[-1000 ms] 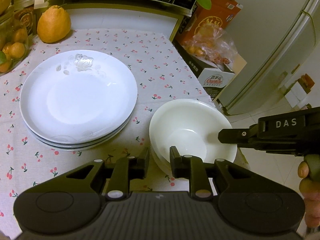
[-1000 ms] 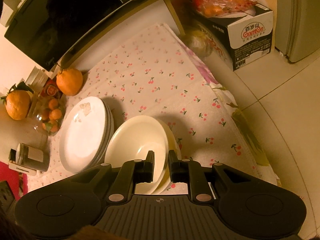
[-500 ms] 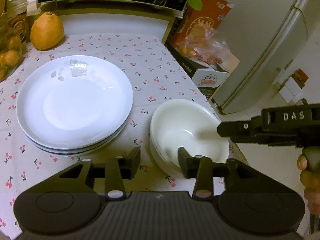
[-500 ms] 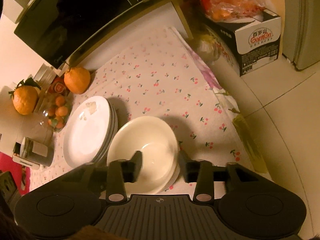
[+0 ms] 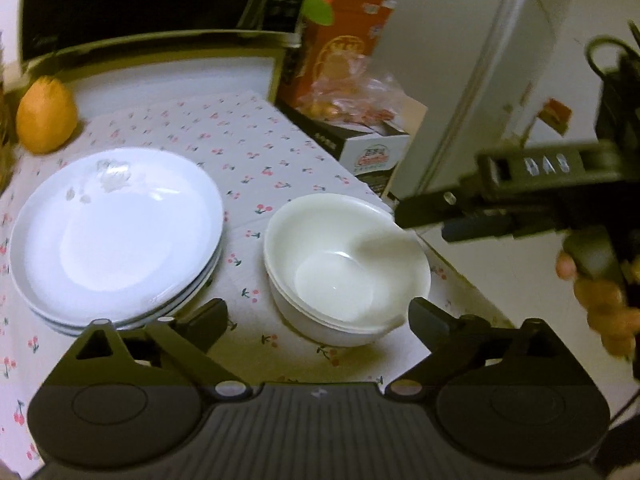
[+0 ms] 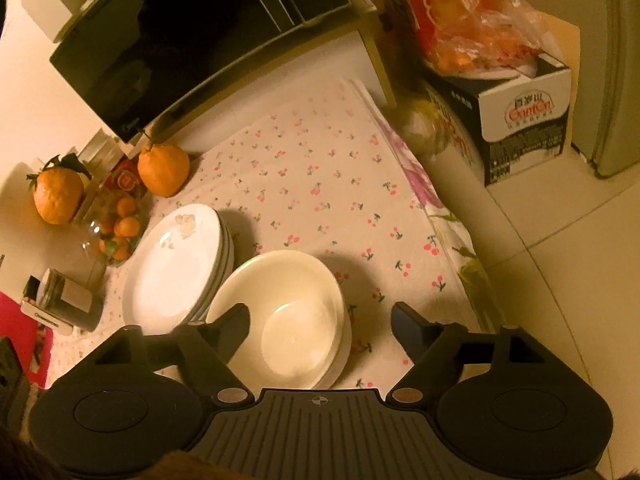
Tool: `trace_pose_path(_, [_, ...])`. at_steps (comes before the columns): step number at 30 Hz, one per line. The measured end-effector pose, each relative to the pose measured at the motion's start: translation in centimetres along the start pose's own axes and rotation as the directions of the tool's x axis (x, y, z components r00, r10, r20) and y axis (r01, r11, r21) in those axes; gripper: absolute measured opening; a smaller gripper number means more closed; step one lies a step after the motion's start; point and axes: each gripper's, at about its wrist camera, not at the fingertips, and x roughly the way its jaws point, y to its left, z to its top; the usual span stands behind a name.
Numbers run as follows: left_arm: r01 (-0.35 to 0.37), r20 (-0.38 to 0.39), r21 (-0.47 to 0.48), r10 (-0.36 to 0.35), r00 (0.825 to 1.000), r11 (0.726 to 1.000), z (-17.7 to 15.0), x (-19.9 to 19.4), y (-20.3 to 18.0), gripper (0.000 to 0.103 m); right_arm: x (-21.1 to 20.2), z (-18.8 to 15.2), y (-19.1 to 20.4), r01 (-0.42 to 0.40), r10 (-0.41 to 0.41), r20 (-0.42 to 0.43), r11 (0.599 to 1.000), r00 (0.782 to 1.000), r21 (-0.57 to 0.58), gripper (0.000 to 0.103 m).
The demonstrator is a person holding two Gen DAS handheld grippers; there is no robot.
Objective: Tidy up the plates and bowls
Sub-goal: 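Close both grippers on the rim of the nested bowl stack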
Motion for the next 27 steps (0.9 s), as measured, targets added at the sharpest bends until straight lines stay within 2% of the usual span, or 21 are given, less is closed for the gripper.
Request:
trace_pose_path(5, [0.046,-0.022,0.048,-0.045,0.999,0.998,-0.6,0.8,-0.4,0.102,1.1,-0.5,-0.1,-0.01,0.01,0.005,1.0,1.0,-0.005,0.084])
trace_pose_path(9, [0.055,-0.032,0.081,-0.053,0.998,0.995,-1.0,1.6,-0.6,0.102,1.8,-0.8,-0.1,-0.008,0.009,0.007,1.0,1.0,-0.02,0.084])
trace_pose_path(15, [0.033,-0.033,0.135,-0.028,0.999,0.99,-1.5,2.5,-1.1,0.102,2.3,-0.8,-0.7,-0.014,0.014,0.026,1.0,1.0,0.008,0.084])
trace_pose_path(27, [0.04,-0.024,0.117,-0.037,0.999,0.992,-1.4,4.1,-0.8,0.098,3.9,-0.9,-1.7,-0.004,0.004,0.003,0.998,1.0,0.064,0.084])
